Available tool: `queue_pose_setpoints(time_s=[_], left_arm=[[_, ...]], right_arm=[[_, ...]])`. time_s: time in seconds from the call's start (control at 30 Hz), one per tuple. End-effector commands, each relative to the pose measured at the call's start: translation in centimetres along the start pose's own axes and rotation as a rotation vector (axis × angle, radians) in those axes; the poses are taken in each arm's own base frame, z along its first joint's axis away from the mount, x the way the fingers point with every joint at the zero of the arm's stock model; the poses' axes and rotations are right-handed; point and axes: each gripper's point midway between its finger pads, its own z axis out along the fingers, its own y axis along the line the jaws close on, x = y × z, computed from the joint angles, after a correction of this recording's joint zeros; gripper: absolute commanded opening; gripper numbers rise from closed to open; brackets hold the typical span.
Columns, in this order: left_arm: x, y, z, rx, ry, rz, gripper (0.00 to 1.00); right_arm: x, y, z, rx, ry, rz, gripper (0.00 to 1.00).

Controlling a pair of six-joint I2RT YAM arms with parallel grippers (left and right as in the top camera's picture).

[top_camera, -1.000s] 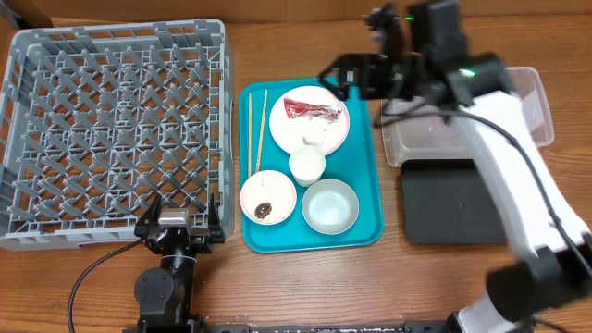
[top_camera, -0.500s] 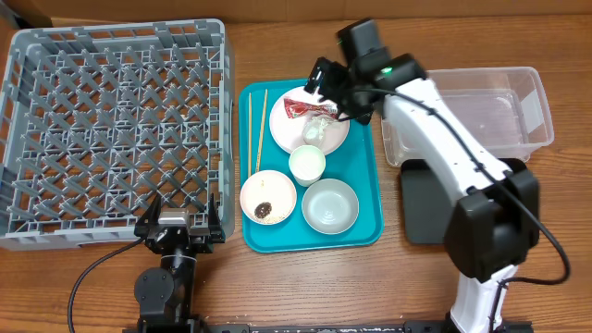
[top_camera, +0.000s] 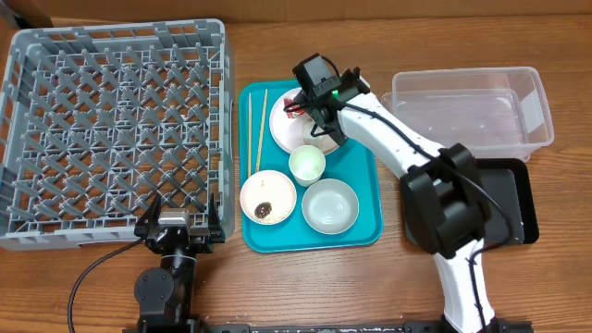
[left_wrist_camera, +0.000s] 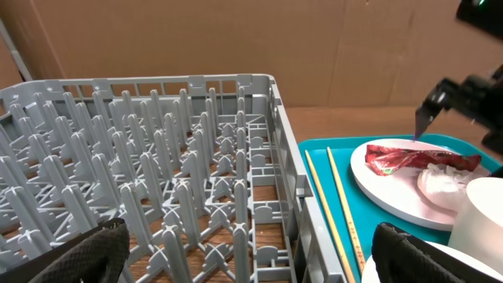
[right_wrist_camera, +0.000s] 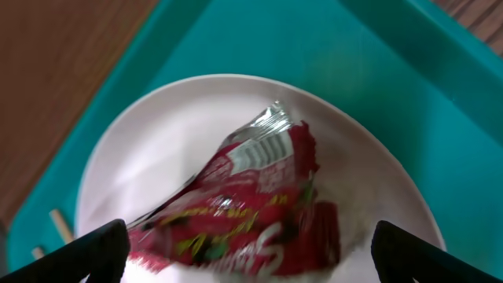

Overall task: Sort waste into correct bins and load items into the dishwasher
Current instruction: 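Reach the right gripper to the red wrapper on the plate and grasp, then carry the red wrapper with the right gripper into the clear bin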

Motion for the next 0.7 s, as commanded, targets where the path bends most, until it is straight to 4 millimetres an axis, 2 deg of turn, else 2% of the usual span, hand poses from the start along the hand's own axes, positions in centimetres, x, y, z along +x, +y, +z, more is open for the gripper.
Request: queue_pose_setpoints(time_s=[0.0,0.1,0.17,0.27,0.3,0.33,0.37,0.43,0.5,0.57,0.6,0.67], left_arm=[[0.1,0.0,0.0,0.0,-0.004,0.019,1.0],[0.1,0.0,0.0,0.0,-0.004,0.019,1.0],[0.1,0.0,0.0,0.0,-0.005,0.019,1.0],[0.1,0.0,0.0,0.0,-0.004,0.019,1.0],[0.1,0.0,0.0,0.0,-0.004,0.019,1.0],[0.1,0.0,0.0,0.0,-0.004,0.019,1.0],[0.1,0.0,0.0,0.0,-0.004,0.019,1.0],[0.1,0.0,0.0,0.0,-0.004,0.019,1.0],[0.1,0.0,0.0,0.0,-0.005,0.019,1.0],[0.1,0.0,0.0,0.0,-0.004,0.019,1.0],[0.1,0.0,0.0,0.0,-0.004,0.019,1.0],[0.1,0.0,0.0,0.0,-0.004,0.019,1.0]], right_arm=[[0.2,0.6,1.3,-0.009,-0.011,0.014,1.0],[0.4,0.7,1.9,-0.012,-0.008,0.013,0.96],[0.4,0.7,1.9,-0.013,-0.005,-0.01,0.85],[1.2,0.8,1.9,-0.023,0.038,-0.09,0.44],[1.4,0.9,1.8,-0.029,0.049,-0.115,0.34],[1.5,0.9,1.8,-0.031,0.054,-0.128,0.29],[1.6,0.9,1.8,-0.033,0.059,-0.167,0.17],[1.5,1.1,1.7,-0.038,0.057,-0.222,0.04],[1.4,1.8,1.0,-0.062,0.062,-0.273,0.04],[0.3,3.2,-0.6,-0.113,0.045,-0.348,0.04],[-0.9,4.8,-2.8,-0.167,0.035,-0.427,0.04],[-2.7,5.9,-6.4,-0.205,0.031,-0.473,0.04]])
